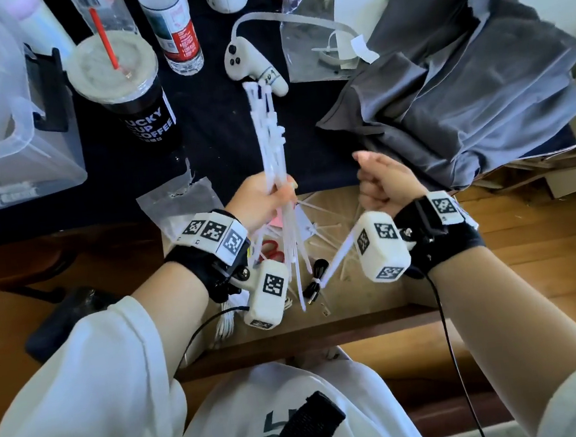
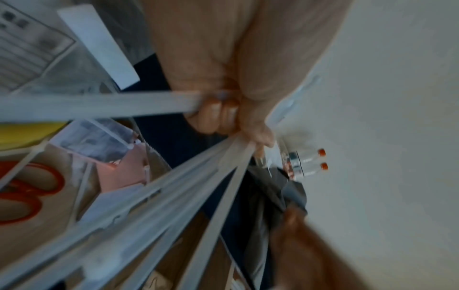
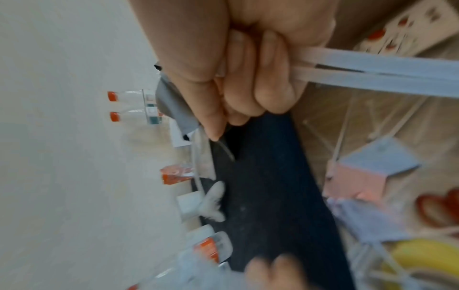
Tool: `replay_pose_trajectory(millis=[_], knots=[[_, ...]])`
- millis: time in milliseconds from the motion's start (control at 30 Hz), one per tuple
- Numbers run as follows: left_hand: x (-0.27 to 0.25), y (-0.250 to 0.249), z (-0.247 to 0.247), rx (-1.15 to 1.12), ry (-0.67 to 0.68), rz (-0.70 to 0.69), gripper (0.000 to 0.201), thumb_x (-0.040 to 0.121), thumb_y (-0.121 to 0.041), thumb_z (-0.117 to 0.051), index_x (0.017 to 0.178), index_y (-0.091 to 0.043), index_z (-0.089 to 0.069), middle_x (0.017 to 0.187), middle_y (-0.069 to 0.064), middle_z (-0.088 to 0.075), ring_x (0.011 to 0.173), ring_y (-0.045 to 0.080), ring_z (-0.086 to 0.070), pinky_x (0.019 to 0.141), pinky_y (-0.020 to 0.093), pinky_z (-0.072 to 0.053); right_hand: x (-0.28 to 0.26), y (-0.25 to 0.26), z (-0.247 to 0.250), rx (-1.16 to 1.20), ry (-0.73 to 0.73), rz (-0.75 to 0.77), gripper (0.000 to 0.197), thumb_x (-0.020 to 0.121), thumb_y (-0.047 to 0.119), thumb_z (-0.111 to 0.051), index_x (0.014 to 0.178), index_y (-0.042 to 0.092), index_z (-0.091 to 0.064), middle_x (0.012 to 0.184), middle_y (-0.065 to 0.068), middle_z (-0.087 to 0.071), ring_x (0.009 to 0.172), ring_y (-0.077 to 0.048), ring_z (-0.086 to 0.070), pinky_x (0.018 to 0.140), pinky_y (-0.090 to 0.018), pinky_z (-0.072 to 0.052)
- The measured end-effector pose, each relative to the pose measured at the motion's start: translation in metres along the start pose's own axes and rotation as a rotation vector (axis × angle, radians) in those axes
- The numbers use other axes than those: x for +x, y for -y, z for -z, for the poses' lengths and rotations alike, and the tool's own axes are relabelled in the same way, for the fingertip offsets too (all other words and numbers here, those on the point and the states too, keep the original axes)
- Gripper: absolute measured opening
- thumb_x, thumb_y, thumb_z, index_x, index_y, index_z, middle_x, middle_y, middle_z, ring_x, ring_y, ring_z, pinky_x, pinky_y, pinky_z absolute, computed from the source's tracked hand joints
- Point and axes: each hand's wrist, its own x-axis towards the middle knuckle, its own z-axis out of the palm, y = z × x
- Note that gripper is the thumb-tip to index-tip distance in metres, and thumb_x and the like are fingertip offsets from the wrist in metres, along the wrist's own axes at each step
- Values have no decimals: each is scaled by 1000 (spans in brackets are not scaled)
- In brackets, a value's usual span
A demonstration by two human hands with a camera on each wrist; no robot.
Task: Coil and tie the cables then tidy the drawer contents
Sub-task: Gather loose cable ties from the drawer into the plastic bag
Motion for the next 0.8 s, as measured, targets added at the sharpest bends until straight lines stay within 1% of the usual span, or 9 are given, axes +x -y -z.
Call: replay_pose_trajectory(millis=[100, 200, 333, 433, 467, 567, 633, 700, 800], knots=[[-2, -4, -20, 14, 121, -10, 30, 90, 5, -45, 65, -12, -46, 66, 2, -41, 49, 1, -41, 52, 15, -34, -6, 16, -25, 134, 114, 26, 21, 101, 26, -38, 87, 16, -51, 46, 8, -33, 28, 0, -20, 29, -10, -18], [-4, -9, -33, -53, 193, -28, 37, 91, 14, -38, 67, -13, -38, 64, 2, -33, 45, -4, -40, 51, 8, -33, -5, 20, -42, 219, 186, -3, 33, 101, 40, -29, 87, 16, -47, 45, 8, -31, 26, -1, -18, 28, -12, -17], [-3, -8, -36, -168, 236, -10, 16, 79, 0, -49, 71, -11, -40, 66, 3, -36, 58, 5, -40, 60, 14, -36, 0, 17, -49, 320, 181, -50, 45, 98, 50, -24, 82, 16, -49, 43, 8, -27, 24, -3, -18, 27, -13, -16], [-5, -4, -34, -207, 252, 31, 17, 91, 13, -39, 92, -3, -43, 80, 11, -40, 71, 13, -42, 65, 14, -44, 3, 12, -50, 340, 138, -57, 46, 98, 51, -23, 82, 16, -48, 41, 8, -27, 24, -3, -17, 27, -14, -18], [-6, -2, -34, -205, 259, 39, 17, 94, 13, -34, 101, 0, -43, 86, 14, -41, 76, 16, -43, 66, 13, -46, 4, 11, -50, 332, 128, -56, 46, 98, 51, -22, 83, 16, -48, 41, 8, -27, 25, -3, -18, 27, -14, -18], [-10, 2, -36, -175, 256, 103, 25, 99, 1, -36, 123, 0, -40, 100, 16, -45, 85, 21, -48, 66, 17, -51, 6, 8, -52, 288, 127, -54, 48, 98, 52, -19, 84, 18, -49, 40, 9, -29, 25, -3, -18, 29, -12, -17], [-12, 4, -36, -161, 238, 117, 21, 101, -3, -34, 120, -2, -40, 89, 15, -44, 70, 12, -49, 55, 14, -46, 6, 7, -55, 294, 136, -34, 50, 98, 53, -18, 84, 18, -51, 40, 9, -30, 26, -3, -20, 30, -13, -20], [-14, 1, -35, -201, 221, 105, 11, 102, -5, -31, 105, -7, -41, 73, 7, -42, 48, 2, -44, 45, 13, -39, 5, 7, -59, 339, 130, 0, 53, 98, 53, -18, 86, 16, -54, 45, 8, -34, 33, -5, -26, 37, -17, -27], [-15, -3, -32, -312, 189, 61, 19, 102, -4, -28, 90, -13, -39, 55, -5, -54, 41, 1, -41, 44, 14, -37, 3, 10, -61, 371, 118, 41, 54, 99, 50, -18, 90, 13, -57, 64, 1, -45, 56, -11, -44, 60, -22, -41]])
